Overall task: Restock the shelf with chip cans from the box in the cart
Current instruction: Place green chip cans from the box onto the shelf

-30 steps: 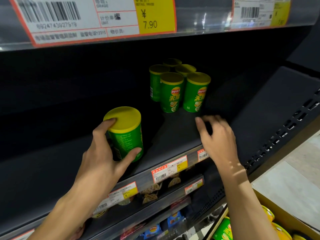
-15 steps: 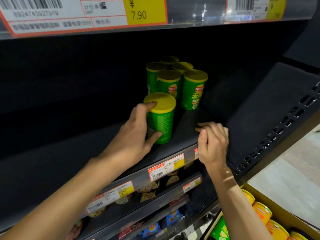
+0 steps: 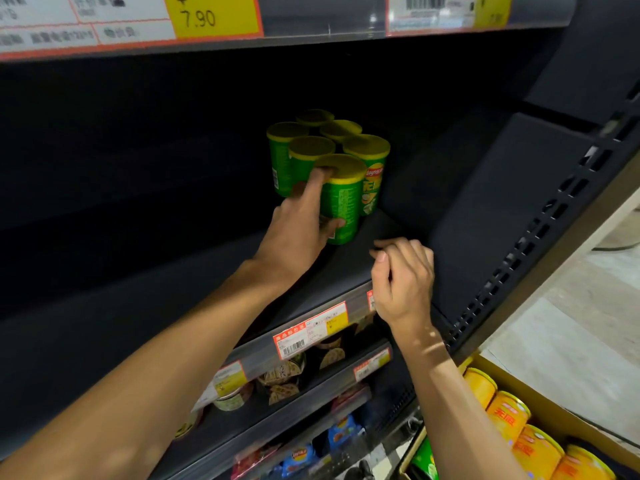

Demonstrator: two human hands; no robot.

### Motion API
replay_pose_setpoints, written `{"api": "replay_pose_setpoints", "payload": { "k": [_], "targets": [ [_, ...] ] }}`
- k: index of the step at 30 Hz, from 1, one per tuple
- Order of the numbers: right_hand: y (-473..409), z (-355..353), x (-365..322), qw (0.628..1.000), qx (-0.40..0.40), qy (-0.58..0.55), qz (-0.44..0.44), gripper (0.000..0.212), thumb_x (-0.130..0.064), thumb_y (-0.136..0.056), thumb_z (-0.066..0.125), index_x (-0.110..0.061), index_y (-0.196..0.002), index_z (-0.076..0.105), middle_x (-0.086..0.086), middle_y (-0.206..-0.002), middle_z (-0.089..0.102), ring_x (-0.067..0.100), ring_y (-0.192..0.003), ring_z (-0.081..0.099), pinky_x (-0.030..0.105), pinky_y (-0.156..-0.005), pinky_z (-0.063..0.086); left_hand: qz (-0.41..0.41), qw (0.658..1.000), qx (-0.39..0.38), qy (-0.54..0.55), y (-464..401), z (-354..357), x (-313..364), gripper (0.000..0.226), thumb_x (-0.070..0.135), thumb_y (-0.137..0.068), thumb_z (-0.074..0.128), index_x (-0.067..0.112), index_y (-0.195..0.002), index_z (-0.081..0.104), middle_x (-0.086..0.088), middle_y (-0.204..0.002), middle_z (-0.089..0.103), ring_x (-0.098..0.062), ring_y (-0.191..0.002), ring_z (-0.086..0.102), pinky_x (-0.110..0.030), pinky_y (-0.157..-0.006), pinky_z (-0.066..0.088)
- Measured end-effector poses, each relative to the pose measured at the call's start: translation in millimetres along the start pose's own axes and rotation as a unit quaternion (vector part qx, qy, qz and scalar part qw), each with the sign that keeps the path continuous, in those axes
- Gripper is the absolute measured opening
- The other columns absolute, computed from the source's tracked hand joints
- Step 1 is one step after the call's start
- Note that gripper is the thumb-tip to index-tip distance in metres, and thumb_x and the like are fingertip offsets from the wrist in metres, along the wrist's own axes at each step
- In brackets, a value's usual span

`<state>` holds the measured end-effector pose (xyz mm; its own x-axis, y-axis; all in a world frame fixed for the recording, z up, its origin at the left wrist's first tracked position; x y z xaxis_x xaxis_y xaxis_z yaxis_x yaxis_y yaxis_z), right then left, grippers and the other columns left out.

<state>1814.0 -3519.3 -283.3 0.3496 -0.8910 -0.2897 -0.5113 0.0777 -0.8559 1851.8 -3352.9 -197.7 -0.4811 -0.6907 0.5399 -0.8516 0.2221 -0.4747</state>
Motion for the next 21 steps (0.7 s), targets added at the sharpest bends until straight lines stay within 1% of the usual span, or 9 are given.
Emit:
{"api": "replay_pose_setpoints", "payload": {
  "k": [3, 6, 11, 16, 19, 21],
  "targets": [
    [0, -1, 1, 1.000, 0.000, -0.004, 0.003, 0.041, -0.023, -0.099, 0.038, -0.005, -0.074, 0.066, 0.008, -0.086, 0.067, 0.030, -0.076, 0.056, 0.040, -0.074, 0.038, -0.005, 1.000, 0.004, -0.002, -1, 0, 2, 0.065, 0.017, -0.083, 0.077, 0.020, -0.136, 0.040, -0.010, -0.124, 0.061, -0.026, -0.101, 0.065, -0.038, -0.086, 0.052],
    [0, 0, 1, 1.000, -0.004, -0.004, 0.004, 0.041, -0.023, -0.099, 0.038, -0.006, -0.074, 0.066, 0.007, -0.087, 0.067, 0.029, -0.076, 0.057, 0.040, -0.075, 0.038, -0.014, 1.000, 0.004, -0.014, -3, -1, 3, 0.064, 0.017, -0.085, 0.076, 0.018, -0.137, 0.039, -0.010, -0.124, 0.062, -0.026, -0.102, 0.066, -0.035, -0.086, 0.049],
    [0, 1, 3, 1.000, -0.005, -0.009, 0.004, 0.041, -0.023, -0.099, 0.038, -0.005, -0.074, 0.065, 0.008, -0.087, 0.067, 0.030, -0.076, 0.057, 0.041, -0.075, 0.039, -0.026, 0.999, -0.001, -0.030, -7, -3, -1, 0.063, 0.017, -0.087, 0.074, 0.017, -0.138, 0.037, -0.011, -0.122, 0.061, -0.029, -0.101, 0.065, -0.037, -0.085, 0.049],
    [0, 1, 2, 1.000, 0.001, -0.016, 0.006, 0.041, -0.022, -0.098, 0.037, -0.005, -0.075, 0.066, 0.007, -0.087, 0.068, 0.029, -0.076, 0.057, 0.040, -0.075, 0.038, -0.031, 0.998, 0.000, -0.051, -12, -2, -4, 0.063, 0.017, -0.087, 0.073, 0.015, -0.139, 0.037, -0.013, -0.126, 0.058, -0.035, -0.111, 0.060, -0.041, -0.089, 0.046],
    [0, 1, 2, 1.000, 0.001, -0.021, 0.005, 0.039, -0.021, -0.097, 0.038, -0.006, -0.075, 0.067, 0.006, -0.087, 0.068, 0.028, -0.076, 0.057, 0.040, -0.075, 0.039, -0.038, 0.998, -0.002, -0.055, -12, -1, -5, 0.063, 0.017, -0.087, 0.073, 0.014, -0.138, 0.037, -0.012, -0.121, 0.061, -0.033, -0.107, 0.063, -0.042, -0.090, 0.046],
    [0, 1, 2, 1.000, 0.000, -0.022, 0.006, 0.038, -0.021, -0.097, 0.039, -0.006, -0.075, 0.066, 0.006, -0.087, 0.068, 0.028, -0.075, 0.057, 0.040, -0.075, 0.039, -0.043, 0.997, -0.010, -0.070, -11, -2, -4, 0.066, 0.018, -0.087, 0.072, 0.016, -0.141, 0.034, -0.014, -0.120, 0.062, -0.035, -0.105, 0.064, -0.043, -0.089, 0.048]
  ]
}}
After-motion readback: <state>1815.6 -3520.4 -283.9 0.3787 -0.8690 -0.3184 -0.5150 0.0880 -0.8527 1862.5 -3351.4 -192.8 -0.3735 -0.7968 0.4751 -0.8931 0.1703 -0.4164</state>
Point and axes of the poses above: each hand's wrist, its own y-axis away from the middle knuckle, its own z-axis out of the palm, x = y × z, the point moved 4 cm from there along -y, towards the middle knuckle
